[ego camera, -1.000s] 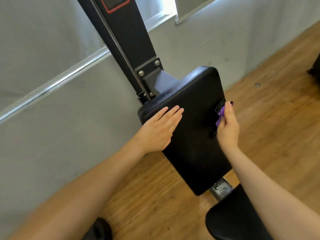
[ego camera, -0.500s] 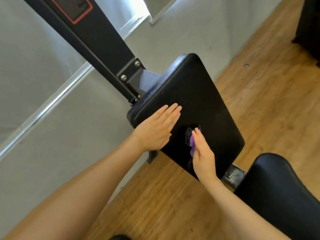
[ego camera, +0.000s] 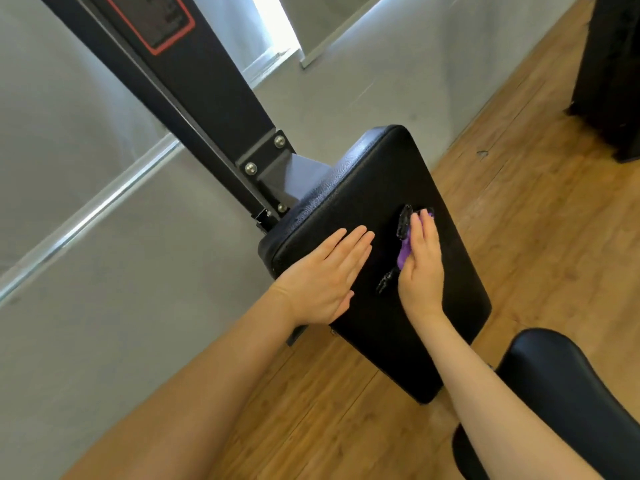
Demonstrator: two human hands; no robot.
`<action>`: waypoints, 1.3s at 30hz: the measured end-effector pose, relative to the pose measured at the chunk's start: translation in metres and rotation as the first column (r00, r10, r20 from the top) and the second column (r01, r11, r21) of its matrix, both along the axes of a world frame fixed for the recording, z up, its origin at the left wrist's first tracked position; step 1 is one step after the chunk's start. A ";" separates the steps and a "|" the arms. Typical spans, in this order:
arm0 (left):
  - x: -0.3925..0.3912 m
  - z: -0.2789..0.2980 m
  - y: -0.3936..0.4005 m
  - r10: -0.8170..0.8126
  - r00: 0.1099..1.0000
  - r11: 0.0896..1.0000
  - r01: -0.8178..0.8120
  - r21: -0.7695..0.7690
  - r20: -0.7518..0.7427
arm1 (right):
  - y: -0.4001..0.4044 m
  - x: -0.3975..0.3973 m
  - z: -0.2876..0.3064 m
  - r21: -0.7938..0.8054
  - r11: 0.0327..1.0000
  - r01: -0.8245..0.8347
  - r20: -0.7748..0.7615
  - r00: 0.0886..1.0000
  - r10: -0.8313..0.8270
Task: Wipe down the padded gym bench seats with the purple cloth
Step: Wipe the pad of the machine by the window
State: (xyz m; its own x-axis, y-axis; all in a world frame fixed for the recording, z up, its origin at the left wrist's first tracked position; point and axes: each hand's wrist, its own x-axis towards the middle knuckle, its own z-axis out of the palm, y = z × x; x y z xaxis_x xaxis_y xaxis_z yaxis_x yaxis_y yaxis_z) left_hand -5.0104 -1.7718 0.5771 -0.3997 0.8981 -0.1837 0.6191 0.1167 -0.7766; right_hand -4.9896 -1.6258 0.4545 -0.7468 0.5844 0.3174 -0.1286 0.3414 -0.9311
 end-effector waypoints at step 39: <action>0.005 0.001 0.006 0.007 0.996 0.999 -0.011 -0.045 -0.092 | -0.018 0.060 -0.071 0.522 0.807 -0.277 -0.058 0.932 0.357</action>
State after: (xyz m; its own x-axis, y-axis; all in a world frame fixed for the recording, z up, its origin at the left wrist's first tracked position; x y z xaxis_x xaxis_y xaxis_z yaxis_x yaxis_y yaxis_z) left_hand -5.0049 -1.7656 0.5779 -0.4248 0.8860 -0.1860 0.5438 0.0855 -0.8348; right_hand -4.9293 -1.6438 0.3837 -0.7840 0.0552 0.6183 -0.4315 0.6676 -0.6067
